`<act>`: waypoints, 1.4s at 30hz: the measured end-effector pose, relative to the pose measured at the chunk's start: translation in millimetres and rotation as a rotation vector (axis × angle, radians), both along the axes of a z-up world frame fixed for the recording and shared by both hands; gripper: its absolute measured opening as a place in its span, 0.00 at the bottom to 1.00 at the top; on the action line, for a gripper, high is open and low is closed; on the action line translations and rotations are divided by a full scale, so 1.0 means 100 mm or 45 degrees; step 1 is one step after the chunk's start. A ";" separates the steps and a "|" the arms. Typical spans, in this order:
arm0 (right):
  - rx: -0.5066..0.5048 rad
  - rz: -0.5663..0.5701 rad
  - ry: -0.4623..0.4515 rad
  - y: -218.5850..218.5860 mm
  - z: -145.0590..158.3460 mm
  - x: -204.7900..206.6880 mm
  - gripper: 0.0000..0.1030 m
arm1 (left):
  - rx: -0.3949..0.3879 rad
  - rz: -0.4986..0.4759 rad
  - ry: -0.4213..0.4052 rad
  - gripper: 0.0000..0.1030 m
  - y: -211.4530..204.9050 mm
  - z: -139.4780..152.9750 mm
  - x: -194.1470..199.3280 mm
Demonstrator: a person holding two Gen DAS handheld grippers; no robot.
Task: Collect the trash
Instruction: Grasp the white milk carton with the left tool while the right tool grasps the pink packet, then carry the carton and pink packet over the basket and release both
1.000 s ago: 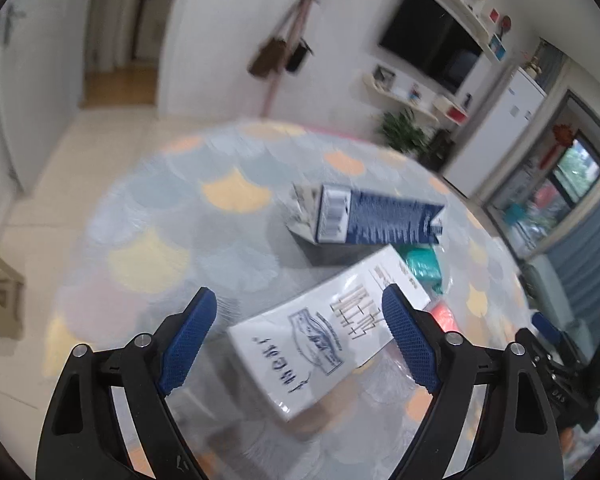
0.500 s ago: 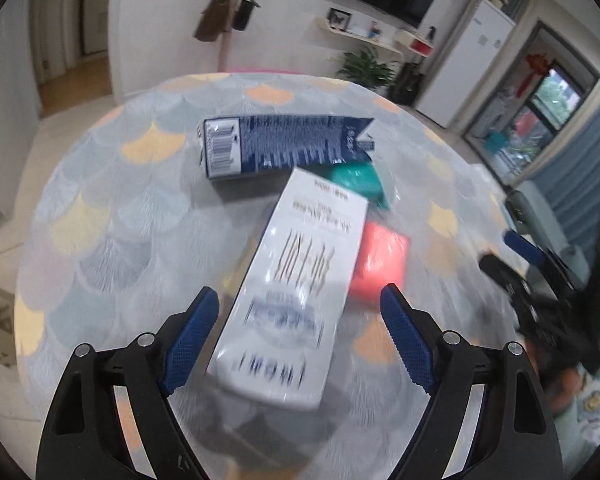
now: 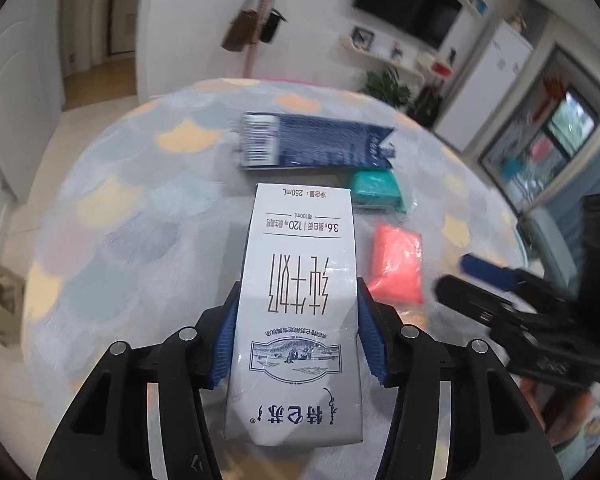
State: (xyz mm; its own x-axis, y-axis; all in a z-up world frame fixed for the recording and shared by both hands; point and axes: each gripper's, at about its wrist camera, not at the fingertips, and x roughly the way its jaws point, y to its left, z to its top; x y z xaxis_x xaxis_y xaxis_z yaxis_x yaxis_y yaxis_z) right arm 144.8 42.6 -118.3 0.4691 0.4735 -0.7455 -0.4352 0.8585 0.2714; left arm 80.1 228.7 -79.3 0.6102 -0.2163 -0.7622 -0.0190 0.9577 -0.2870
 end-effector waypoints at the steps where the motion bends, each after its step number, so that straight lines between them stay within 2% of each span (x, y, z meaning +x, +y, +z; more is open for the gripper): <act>1: 0.003 0.000 0.023 0.06 -0.02 0.02 0.67 | -0.008 0.018 -0.012 0.49 0.05 0.01 -0.06; 6: -0.060 -0.057 0.067 0.39 -0.13 0.14 0.67 | -0.015 0.081 -0.059 0.49 0.20 0.07 -0.28; 9: -0.122 -0.091 0.012 0.54 -0.14 0.15 0.66 | -0.025 0.092 -0.076 0.49 0.23 0.09 -0.36; 13: -0.244 -0.110 -0.088 0.72 -0.17 0.08 0.43 | -0.022 0.102 -0.094 0.49 0.26 0.12 -0.35; 15: -0.247 -0.094 -0.107 0.72 -0.16 0.03 0.39 | -0.018 0.105 -0.102 0.49 0.25 0.14 -0.34; 18: -0.243 -0.079 -0.140 0.68 -0.11 -0.06 0.37 | -0.017 0.102 -0.125 0.49 0.18 0.19 -0.34; 25: -0.216 -0.090 -0.247 0.36 0.11 -0.26 0.37 | 0.003 0.040 -0.176 0.49 -0.14 0.32 -0.31; 42: -0.166 -0.340 -0.442 -0.80 0.67 -0.34 0.37 | 0.021 -0.153 -0.271 0.49 -1.21 0.67 0.05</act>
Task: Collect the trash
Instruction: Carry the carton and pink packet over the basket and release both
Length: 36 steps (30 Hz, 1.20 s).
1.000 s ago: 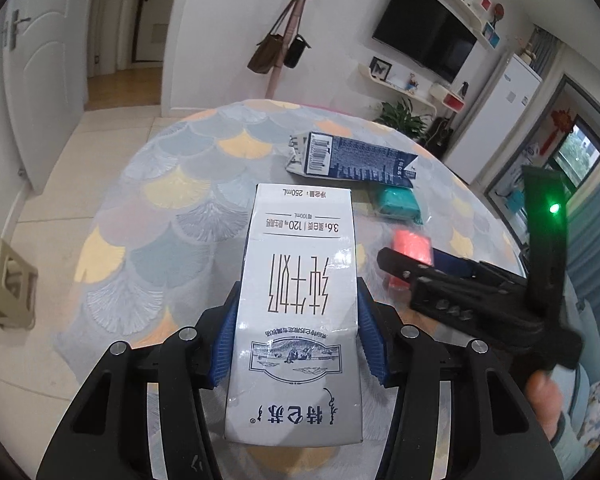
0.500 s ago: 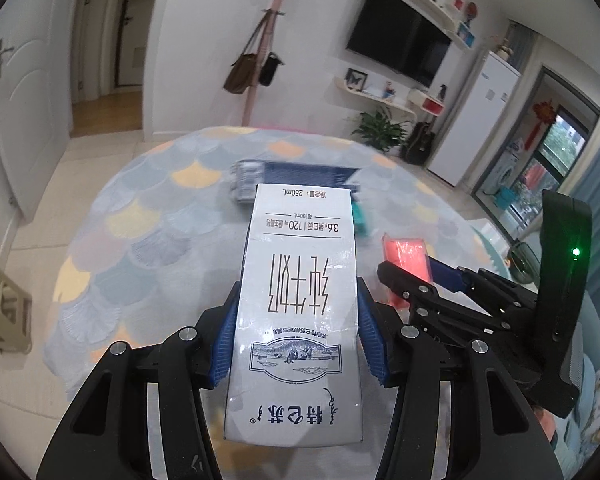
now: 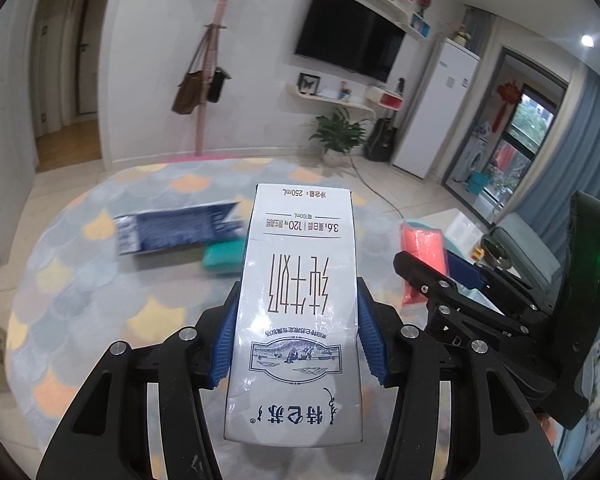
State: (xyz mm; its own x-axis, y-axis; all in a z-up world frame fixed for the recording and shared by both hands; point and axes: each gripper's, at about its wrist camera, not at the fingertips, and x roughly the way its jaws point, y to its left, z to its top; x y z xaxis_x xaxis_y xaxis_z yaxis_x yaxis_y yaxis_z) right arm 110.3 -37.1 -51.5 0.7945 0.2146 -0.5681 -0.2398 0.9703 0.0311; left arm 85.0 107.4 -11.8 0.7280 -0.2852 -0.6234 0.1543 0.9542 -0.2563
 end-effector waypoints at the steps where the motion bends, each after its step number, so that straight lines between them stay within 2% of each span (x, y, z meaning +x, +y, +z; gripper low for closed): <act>1: 0.004 -0.016 -0.009 -0.08 0.02 0.00 0.37 | 0.003 -0.007 -0.002 0.49 -0.05 0.00 0.02; 9: 0.017 -0.159 -0.055 -0.70 0.03 0.14 0.37 | 0.035 -0.098 -0.029 0.49 -0.66 0.09 0.36; 19: 0.112 -0.357 -0.011 -1.53 -0.14 0.56 0.37 | 0.024 -0.213 -0.024 0.49 -1.41 0.08 0.96; 26: 0.130 -0.510 0.055 -2.06 -0.39 0.87 0.37 | 0.007 -0.312 -0.033 0.49 -1.92 0.03 1.40; 36: 0.136 -0.666 0.208 -2.58 -0.92 1.25 0.37 | -0.023 -0.383 0.029 0.49 -2.40 -0.32 1.88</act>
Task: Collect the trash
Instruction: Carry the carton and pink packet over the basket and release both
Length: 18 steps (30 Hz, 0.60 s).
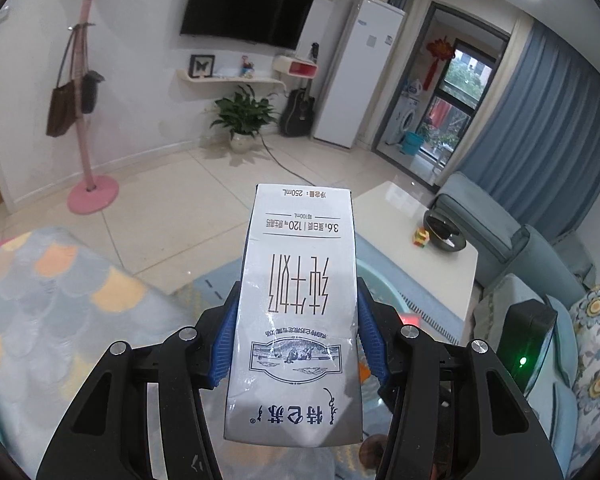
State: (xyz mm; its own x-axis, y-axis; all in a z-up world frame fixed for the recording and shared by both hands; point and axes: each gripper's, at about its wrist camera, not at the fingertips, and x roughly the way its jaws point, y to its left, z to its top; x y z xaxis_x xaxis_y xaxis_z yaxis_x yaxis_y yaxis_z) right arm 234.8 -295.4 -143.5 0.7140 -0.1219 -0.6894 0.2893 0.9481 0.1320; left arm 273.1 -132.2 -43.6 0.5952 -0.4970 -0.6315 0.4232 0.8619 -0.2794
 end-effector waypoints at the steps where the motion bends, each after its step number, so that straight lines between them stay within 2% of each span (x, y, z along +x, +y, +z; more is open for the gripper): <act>1: 0.004 -0.007 0.015 -0.02 -0.05 0.02 0.37 | -0.001 -0.007 0.007 0.49 -0.03 -0.02 0.04; 12: 0.093 0.033 0.112 -0.26 -0.36 0.27 0.38 | -0.024 -0.070 0.108 0.49 -0.26 -0.27 0.36; 14: 0.115 0.040 0.131 -0.28 -0.37 0.29 0.39 | -0.015 -0.077 0.103 0.56 -0.30 -0.26 0.37; 15: 0.120 0.035 0.136 -0.30 -0.37 0.29 0.42 | -0.009 -0.073 0.095 0.60 -0.30 -0.25 0.36; 18: 0.146 0.017 0.123 -0.37 -0.35 0.25 0.60 | -0.013 -0.084 0.086 0.61 -0.28 -0.21 0.31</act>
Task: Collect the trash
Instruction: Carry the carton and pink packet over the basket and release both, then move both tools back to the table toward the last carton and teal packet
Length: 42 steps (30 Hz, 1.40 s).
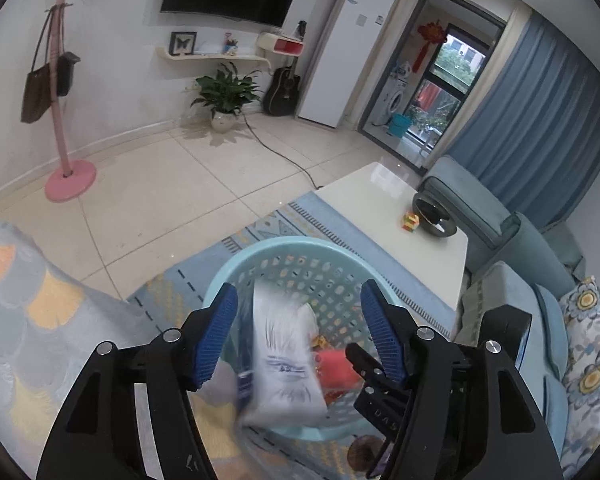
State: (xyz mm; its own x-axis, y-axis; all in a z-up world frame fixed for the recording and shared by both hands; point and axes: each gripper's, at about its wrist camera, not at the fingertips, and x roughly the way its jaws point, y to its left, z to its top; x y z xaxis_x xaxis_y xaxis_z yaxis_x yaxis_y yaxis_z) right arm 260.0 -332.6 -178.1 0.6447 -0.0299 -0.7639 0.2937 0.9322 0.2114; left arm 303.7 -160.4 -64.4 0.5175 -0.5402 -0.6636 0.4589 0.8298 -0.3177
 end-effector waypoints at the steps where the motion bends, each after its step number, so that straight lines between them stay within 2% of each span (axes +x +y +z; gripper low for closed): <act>1: 0.007 -0.007 -0.009 -0.02 0.02 -0.02 0.60 | 0.001 0.003 -0.007 0.61 0.03 0.02 -0.04; 7: 0.026 -0.016 -0.063 -0.03 0.27 -0.16 0.60 | -0.032 0.048 -0.058 0.61 0.29 0.23 -0.27; 12: 0.005 0.052 -0.149 0.21 0.64 -0.33 0.60 | -0.111 0.129 -0.116 0.61 0.68 0.48 -0.59; 17: -0.046 0.170 -0.252 0.69 1.05 -0.51 0.61 | -0.156 0.232 -0.218 0.61 1.21 0.79 -0.96; 19: -0.063 0.232 -0.294 0.93 1.21 -0.58 0.61 | -0.160 0.273 -0.253 0.64 1.42 0.88 -1.08; 24: -0.084 0.371 -0.342 1.52 1.43 -0.68 0.63 | -0.115 0.437 -0.327 0.67 2.12 1.05 -1.37; 27: -0.067 0.465 -0.338 1.91 1.45 -0.70 0.65 | -0.093 0.563 -0.317 0.67 2.60 1.03 -1.49; 31: -0.016 0.616 -0.295 2.46 1.39 -0.67 0.66 | -0.088 0.716 -0.251 0.67 3.23 0.94 -1.57; 36: 0.014 0.801 -0.176 3.27 1.19 -0.59 0.71 | -0.061 0.855 -0.140 0.67 3.92 0.68 -1.53; 40: -0.021 0.914 -0.076 3.88 0.91 -0.55 0.74 | -0.083 0.885 -0.064 0.66 4.24 0.49 -1.40; 42: -0.041 0.930 -0.043 4.02 0.79 -0.51 0.74 | -0.086 0.871 -0.042 0.65 4.30 0.43 -1.33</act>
State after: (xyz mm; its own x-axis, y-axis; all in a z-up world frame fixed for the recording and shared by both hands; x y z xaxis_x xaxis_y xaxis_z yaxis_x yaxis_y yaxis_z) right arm 209.4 69.7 -99.3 0.5320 0.3950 -0.7490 -0.4119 0.8936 0.1787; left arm 170.3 270.1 -21.2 0.7762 -0.1245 -0.6180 -0.1508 0.9151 -0.3739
